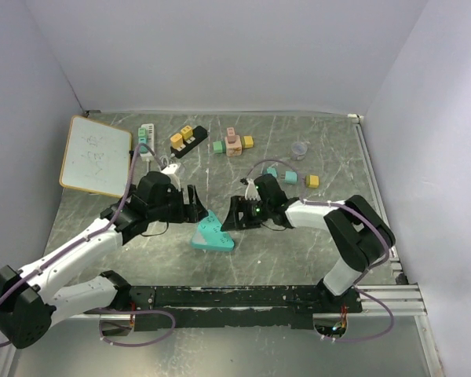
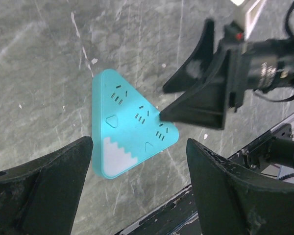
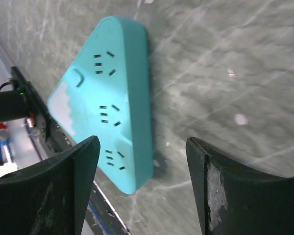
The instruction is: Pull the plug off the socket
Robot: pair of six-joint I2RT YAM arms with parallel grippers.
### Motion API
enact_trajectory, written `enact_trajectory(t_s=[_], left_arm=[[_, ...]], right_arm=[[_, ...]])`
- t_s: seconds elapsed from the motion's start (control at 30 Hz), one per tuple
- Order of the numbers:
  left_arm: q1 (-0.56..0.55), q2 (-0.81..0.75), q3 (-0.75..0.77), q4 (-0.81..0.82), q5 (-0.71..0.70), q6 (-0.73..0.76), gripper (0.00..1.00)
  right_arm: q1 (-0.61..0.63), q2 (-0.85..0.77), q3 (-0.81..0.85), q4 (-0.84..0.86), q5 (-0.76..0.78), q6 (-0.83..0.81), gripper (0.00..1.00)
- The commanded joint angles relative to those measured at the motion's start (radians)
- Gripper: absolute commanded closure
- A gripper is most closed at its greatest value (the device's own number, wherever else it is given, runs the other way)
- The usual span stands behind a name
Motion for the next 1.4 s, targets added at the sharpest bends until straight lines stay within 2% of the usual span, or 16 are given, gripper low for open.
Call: enact_trajectory(t_s=[0.0,0.17,0.3,0.5,0.63,0.73,0.83,1.03,1.17,1.37], left_arm=[[-0.006,-0.037,0.040,-0.017,-0.041,-0.016,0.12],[-0.007,-0.092,0.029,-0.035,-0.059,-0.028,0.12],[-0.007,-0.170,0.031,-0.046,-0.102,-0.027,0.12],[-0.005,-0.266,0.041,-0.095,-0.185,-0.050,0.11],[-0.005,-0.290,0.048,-0.125,-0.211,-0.049,0.11],[-0.005,-0.292,0.052,-0.138,-0.215,-0.053,0.11],[-0.005,-0.291,0.043,-0.127,-0.221,-0.053,0.11],[-0.004,-0.204,0.033,-0.055,-0.199,-0.041,0.10],[0.018,-0.074,0.071,0.014,-0.176,0.017,0.09],[0.200,0.192,0.188,0.179,0.125,0.040,0.10]], right_arm=[[0.068,0.038,-0.041,0.248,-0.079,0.172,0.30],[0.169,0.164,-0.005,0.392,-0.024,0.300,0.42],[0.281,0.306,0.120,0.522,-0.011,0.425,0.47],[0.388,0.482,0.355,0.649,0.025,0.581,0.45],[0.398,0.515,0.437,0.643,-0.010,0.550,0.40],[0.378,0.447,0.393,0.608,0.016,0.485,0.36],[0.326,0.314,0.291,0.544,0.071,0.395,0.33],[0.187,0.000,0.064,0.267,0.251,0.188,0.30],[0.093,-0.221,-0.049,0.095,0.373,0.099,0.25],[-0.061,-0.447,-0.122,-0.085,0.468,0.011,0.21]])
